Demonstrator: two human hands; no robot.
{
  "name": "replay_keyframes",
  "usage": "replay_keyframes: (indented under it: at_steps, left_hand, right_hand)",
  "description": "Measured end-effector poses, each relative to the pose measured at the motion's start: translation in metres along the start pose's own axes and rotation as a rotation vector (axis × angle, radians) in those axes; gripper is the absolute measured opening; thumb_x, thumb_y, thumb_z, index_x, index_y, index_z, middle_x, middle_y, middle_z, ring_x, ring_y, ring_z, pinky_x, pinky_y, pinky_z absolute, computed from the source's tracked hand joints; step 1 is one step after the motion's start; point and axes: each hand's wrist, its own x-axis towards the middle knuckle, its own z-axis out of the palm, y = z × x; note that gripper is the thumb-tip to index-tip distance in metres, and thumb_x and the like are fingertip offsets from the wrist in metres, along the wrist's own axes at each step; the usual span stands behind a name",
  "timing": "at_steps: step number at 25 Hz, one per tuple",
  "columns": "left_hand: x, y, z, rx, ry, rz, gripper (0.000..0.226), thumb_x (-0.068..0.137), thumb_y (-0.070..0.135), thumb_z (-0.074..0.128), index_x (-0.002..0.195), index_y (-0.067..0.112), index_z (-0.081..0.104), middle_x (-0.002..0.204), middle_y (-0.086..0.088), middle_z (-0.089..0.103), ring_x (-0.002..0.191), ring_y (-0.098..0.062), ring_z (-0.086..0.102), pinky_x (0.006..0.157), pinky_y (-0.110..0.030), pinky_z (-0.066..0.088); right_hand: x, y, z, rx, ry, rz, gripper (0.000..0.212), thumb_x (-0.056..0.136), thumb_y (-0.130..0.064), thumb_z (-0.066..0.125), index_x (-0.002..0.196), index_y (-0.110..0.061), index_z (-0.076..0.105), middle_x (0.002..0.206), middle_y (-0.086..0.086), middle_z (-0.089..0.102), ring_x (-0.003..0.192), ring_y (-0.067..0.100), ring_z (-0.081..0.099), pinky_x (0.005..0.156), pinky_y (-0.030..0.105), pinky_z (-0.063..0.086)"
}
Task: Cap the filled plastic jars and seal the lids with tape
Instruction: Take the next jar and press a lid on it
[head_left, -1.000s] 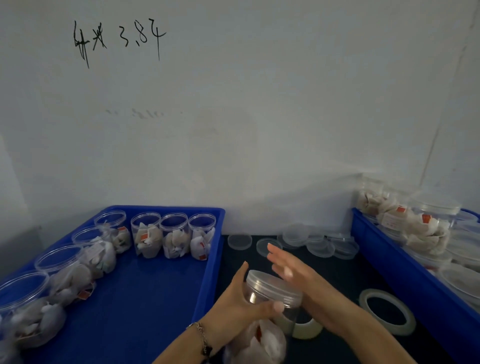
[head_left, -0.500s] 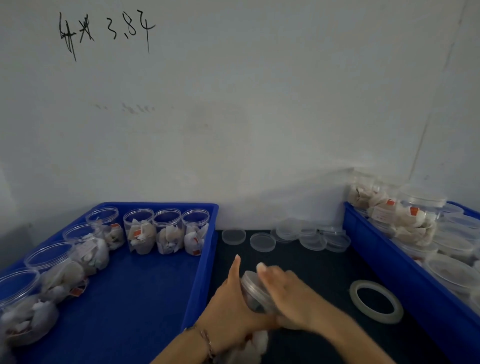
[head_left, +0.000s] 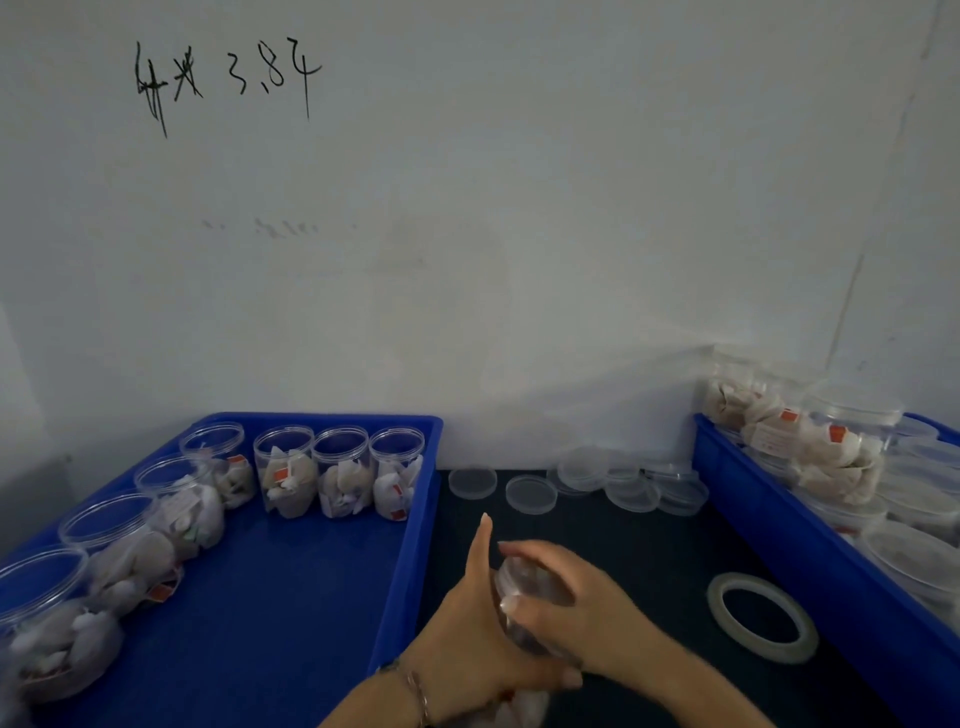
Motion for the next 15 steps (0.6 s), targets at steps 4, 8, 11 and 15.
replay_keyframes:
  at_steps: [4,8,11,15]
  left_hand:
    - [-0.001,-0.006,0.015,0.075,0.173,-0.004,0.132,0.047,0.059,0.082,0.118,0.069,-0.029,0.1,0.033,0.054,0.087,0.019,0.056,0.083,-0.005,0.042]
    - [-0.006,-0.004,0.028,0.188,0.301,0.042,0.115,0.048,0.063,0.069,0.12,0.072,-0.02,0.108,0.025,0.053,0.095,0.005,0.059,0.078,-0.016,0.051]
    - [-0.006,-0.002,0.034,0.292,0.33,-0.007,0.116,0.054,0.061,0.068,0.135,0.052,-0.014,0.111,0.017,0.05,0.094,-0.002,0.056,0.084,-0.022,0.049]
    - [0.006,0.008,0.027,0.424,0.148,-0.196,0.13,0.067,0.055,0.074,0.141,0.028,-0.03,0.145,0.001,0.036,0.121,-0.011,0.046,0.104,-0.033,0.037]
  right_hand:
    - [-0.004,-0.006,0.009,0.048,0.114,0.142,0.039,0.084,-0.047,0.063,0.12,-0.047,0.049,0.116,-0.023,0.05,0.101,-0.004,0.049,0.073,0.009,0.04]
    - [-0.005,-0.007,0.009,0.001,0.163,0.181,0.035,0.085,-0.047,0.061,0.119,-0.049,0.051,0.101,-0.029,0.049,0.092,-0.007,0.048,0.08,0.011,0.04]
    - [-0.002,-0.006,0.013,-0.061,0.19,0.212,0.039,0.086,-0.048,0.06,0.124,-0.046,0.053,0.106,-0.029,0.053,0.087,-0.008,0.048,0.074,0.008,0.039]
    - [0.0,-0.001,0.015,-0.092,0.235,0.208,0.042,0.084,-0.051,0.062,0.125,-0.046,0.054,0.126,-0.021,0.056,0.105,-0.006,0.048,0.087,0.011,0.04]
